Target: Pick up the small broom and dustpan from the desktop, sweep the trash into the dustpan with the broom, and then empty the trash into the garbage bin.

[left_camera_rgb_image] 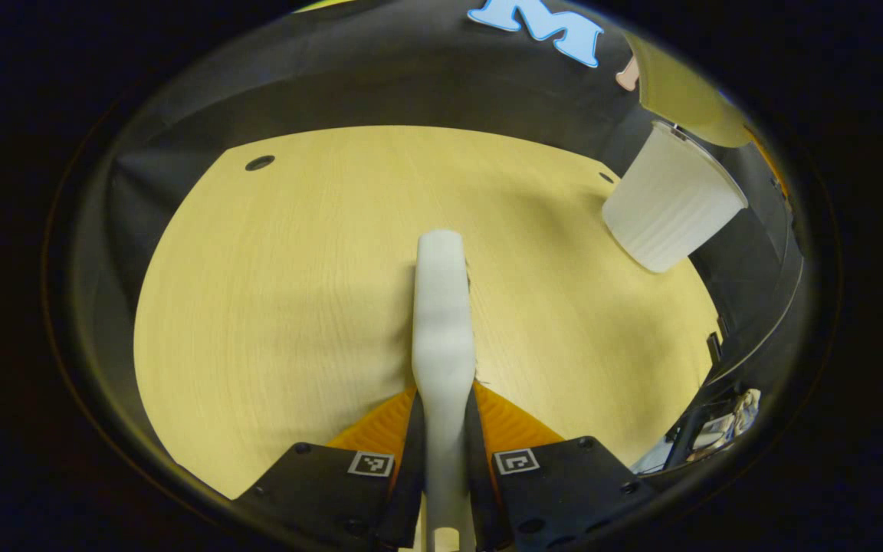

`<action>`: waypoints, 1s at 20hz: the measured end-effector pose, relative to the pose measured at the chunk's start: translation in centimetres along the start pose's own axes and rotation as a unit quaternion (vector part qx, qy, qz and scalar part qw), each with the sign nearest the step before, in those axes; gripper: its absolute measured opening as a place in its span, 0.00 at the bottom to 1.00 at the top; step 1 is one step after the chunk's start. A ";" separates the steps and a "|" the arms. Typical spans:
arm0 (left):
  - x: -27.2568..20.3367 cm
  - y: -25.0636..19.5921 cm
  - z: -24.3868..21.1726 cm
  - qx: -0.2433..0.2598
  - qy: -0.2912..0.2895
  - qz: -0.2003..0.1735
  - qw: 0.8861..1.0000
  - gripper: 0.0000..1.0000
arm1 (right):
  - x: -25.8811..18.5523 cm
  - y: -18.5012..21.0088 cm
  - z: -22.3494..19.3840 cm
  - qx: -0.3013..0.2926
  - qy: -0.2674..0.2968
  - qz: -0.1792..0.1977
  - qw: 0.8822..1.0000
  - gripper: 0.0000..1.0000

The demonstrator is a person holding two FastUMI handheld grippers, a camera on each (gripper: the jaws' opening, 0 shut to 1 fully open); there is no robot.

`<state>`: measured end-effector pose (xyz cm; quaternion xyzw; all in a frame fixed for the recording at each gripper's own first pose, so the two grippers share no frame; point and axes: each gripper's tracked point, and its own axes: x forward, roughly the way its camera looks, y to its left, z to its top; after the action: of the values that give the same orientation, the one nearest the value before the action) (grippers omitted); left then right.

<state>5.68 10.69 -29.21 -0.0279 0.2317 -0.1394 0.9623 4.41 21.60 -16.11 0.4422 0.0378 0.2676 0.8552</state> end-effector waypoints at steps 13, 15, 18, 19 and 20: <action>0.0 0.5 -0.6 0.002 0.000 0.026 1.000 0.36 | -0.9 -16.0 -11.2 -0.264 0.164 -0.281 0.908 0.27; 0.0 0.6 -1.0 0.005 0.001 0.031 0.999 0.36 | -1.6 -18.0 -12.7 -0.271 0.178 -0.303 0.896 0.27; 0.2 0.6 -1.1 0.004 0.003 0.035 0.999 0.36 | -1.7 -19.7 -13.7 -0.269 0.191 -0.317 0.889 0.27; 0.2 0.6 -1.1 0.004 0.003 0.037 0.999 0.36 | -1.8 -20.2 -14.1 -0.270 0.196 -0.319 0.887 0.22; 0.2 0.6 -1.2 0.005 0.003 0.038 0.999 0.33 | -2.0 -20.4 -14.4 -0.273 0.199 -0.320 0.885 0.27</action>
<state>5.49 11.23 -30.44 -0.0137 0.2351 -0.1038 0.9663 7.06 21.71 -41.02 0.0929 0.2723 0.0611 0.9557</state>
